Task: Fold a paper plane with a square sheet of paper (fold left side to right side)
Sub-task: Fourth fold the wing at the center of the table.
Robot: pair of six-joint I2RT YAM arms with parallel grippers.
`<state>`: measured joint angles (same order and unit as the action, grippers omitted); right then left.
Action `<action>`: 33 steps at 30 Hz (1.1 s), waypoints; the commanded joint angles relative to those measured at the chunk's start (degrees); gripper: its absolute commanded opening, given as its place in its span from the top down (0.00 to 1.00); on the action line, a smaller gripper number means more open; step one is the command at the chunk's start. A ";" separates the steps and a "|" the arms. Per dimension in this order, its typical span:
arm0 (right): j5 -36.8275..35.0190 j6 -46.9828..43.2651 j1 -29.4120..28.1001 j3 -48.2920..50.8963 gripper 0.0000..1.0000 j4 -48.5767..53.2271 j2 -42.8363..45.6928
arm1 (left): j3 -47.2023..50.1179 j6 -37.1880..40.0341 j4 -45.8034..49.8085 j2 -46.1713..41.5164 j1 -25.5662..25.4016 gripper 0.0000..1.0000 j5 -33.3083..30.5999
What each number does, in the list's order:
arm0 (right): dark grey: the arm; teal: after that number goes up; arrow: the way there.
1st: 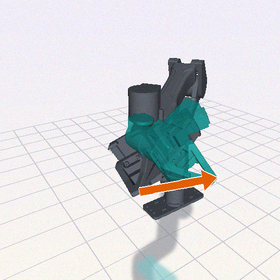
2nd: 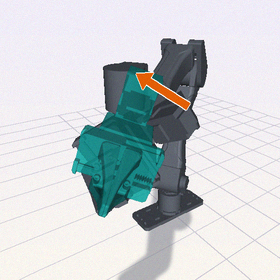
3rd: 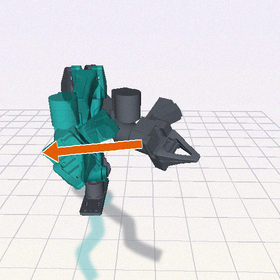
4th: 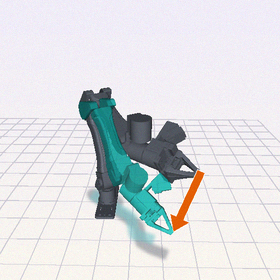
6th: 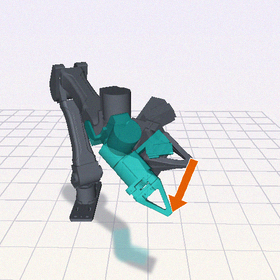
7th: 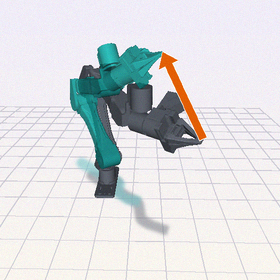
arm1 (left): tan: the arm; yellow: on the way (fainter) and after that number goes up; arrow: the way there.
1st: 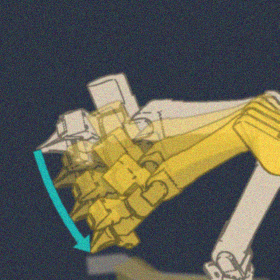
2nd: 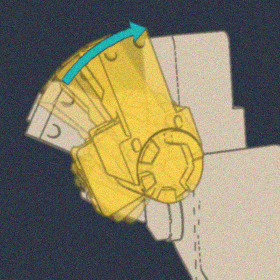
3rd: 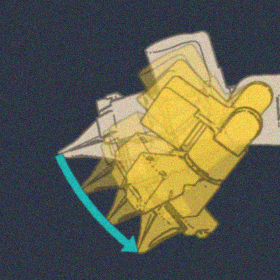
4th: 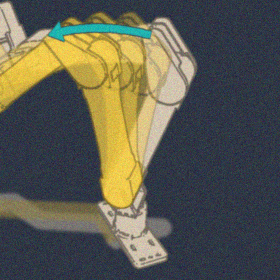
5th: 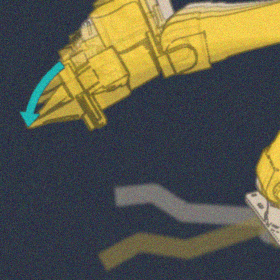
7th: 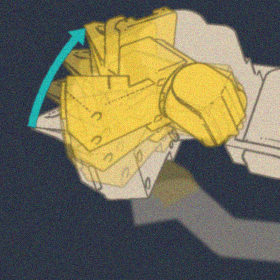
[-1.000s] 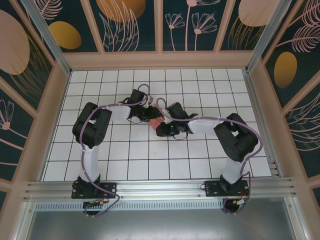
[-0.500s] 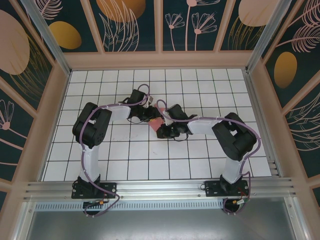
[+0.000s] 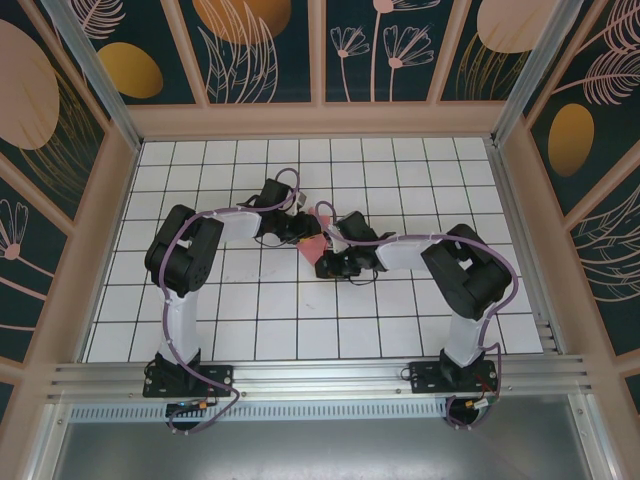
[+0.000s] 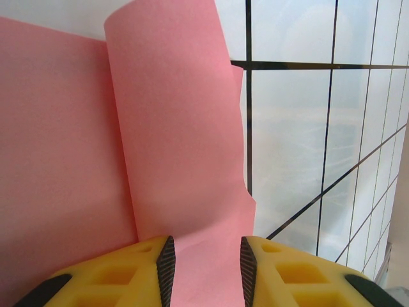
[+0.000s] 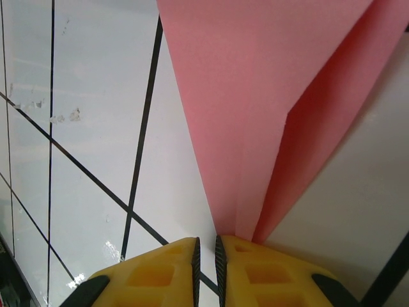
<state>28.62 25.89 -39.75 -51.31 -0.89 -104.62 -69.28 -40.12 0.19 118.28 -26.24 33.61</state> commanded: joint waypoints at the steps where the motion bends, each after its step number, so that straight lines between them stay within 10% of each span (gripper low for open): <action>1: 0.53 0.08 0.06 2.94 0.81 2.82 0.65 | 1.78 1.36 2.53 1.82 -0.06 0.63 -5.14; 12: 5.00 -0.85 1.35 1.65 0.80 0.23 10.17 | 2.26 0.94 2.01 1.21 -0.04 0.63 -5.13; 33: -1.35 -1.98 0.57 -4.49 0.81 2.90 -3.33 | 2.31 1.18 2.12 1.18 -0.04 0.63 -5.39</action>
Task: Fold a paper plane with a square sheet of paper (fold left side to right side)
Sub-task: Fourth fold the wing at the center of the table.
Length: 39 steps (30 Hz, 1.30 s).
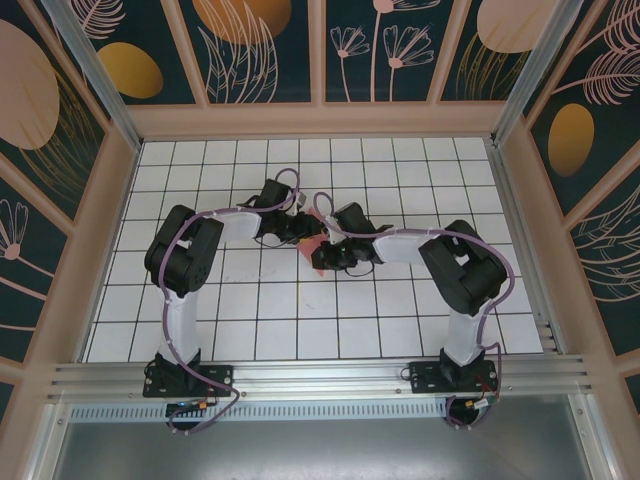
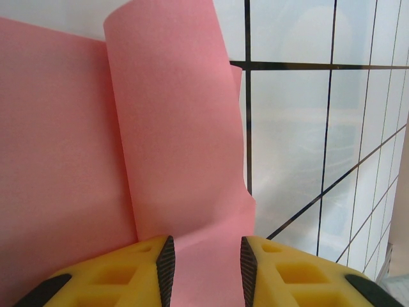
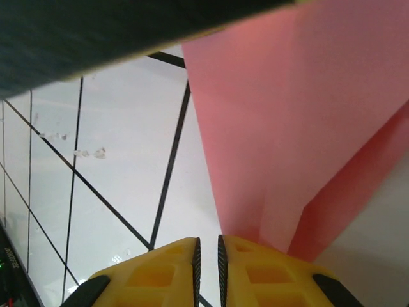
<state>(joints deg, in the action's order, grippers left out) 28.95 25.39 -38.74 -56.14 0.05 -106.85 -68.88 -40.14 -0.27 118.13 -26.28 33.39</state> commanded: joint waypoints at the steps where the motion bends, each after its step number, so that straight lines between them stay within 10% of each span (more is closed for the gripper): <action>1: -1.87 -1.48 -0.46 0.81 0.81 2.35 -1.31 | 1.76 1.33 2.56 1.27 0.08 0.63 -5.34; 39: -7.23 -4.42 -1.89 4.99 0.88 8.95 -2.86 | -18.55 -0.60 4.06 12.31 6.53 0.57 -7.13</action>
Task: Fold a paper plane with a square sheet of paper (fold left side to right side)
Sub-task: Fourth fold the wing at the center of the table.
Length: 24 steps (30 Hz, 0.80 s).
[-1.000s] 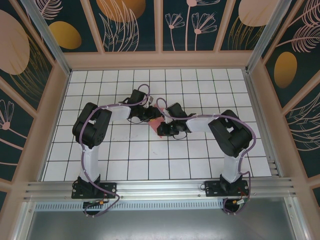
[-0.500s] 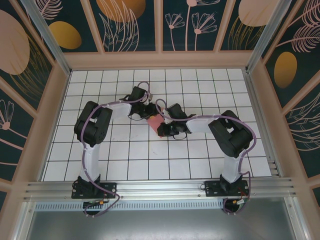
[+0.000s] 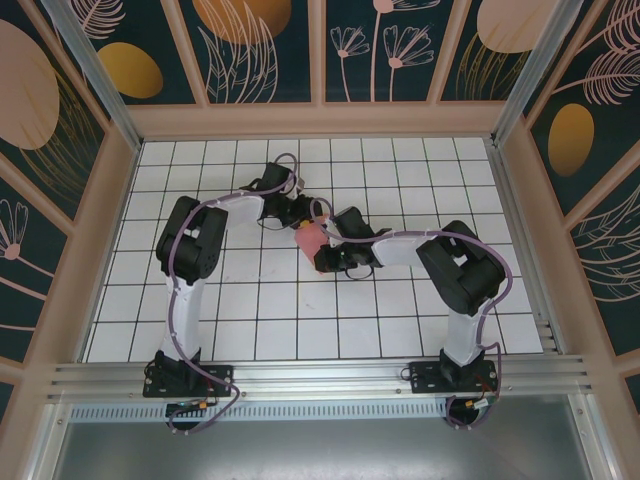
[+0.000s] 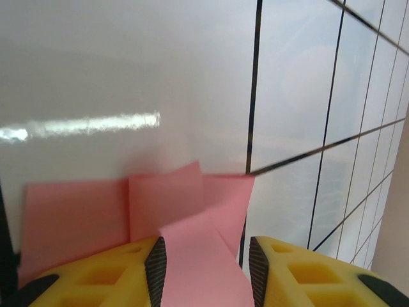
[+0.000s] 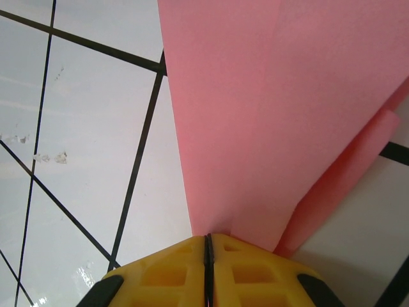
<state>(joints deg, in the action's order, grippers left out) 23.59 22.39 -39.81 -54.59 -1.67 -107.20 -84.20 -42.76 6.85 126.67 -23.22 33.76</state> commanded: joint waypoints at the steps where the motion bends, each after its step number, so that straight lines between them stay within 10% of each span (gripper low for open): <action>1: -1.75 -1.39 -0.79 3.49 0.88 10.65 -2.44 | -4.10 2.12 -2.83 4.21 3.69 0.57 -7.33; 13: 1.44 -8.66 3.59 3.25 0.88 14.20 -0.81 | -9.52 5.85 1.98 -0.39 6.25 0.56 -6.69; 24: 2.69 -13.92 6.29 1.16 0.88 17.67 -0.73 | 11.01 5.34 -4.75 -18.02 1.03 0.61 -0.97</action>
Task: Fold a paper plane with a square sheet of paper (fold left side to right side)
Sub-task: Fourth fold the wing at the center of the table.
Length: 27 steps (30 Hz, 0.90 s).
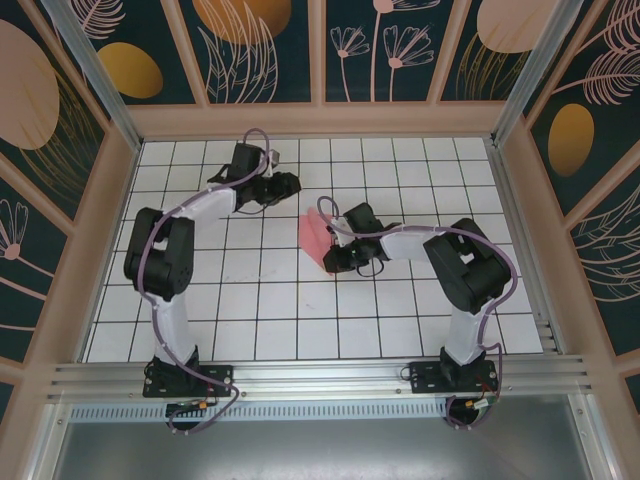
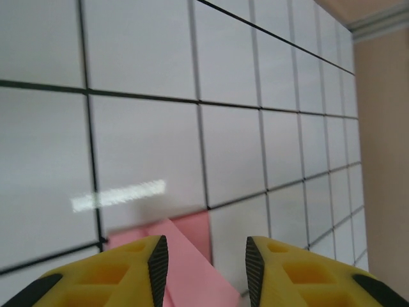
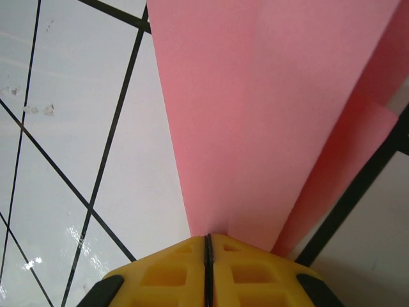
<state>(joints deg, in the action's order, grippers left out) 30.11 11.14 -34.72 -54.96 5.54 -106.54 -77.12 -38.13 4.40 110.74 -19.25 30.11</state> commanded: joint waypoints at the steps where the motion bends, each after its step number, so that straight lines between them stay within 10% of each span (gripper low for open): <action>1: -3.90 -2.64 1.27 1.52 0.88 10.50 -1.31 | 5.21 0.44 -2.78 -2.21 -4.22 0.61 3.11; 13: -4.95 -2.18 1.34 1.58 0.88 10.35 -1.40 | 3.75 -3.75 -10.27 8.21 -7.74 0.62 9.37; 27: -5.59 -2.57 1.78 1.45 0.88 11.20 -0.52 | -0.73 -0.24 -2.35 15.27 -7.24 0.63 -0.18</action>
<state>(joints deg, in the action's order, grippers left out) 30.24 10.31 -34.15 -55.16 6.92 -106.39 -77.47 -40.47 -0.64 123.98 -27.24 34.39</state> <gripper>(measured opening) 0.123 0.369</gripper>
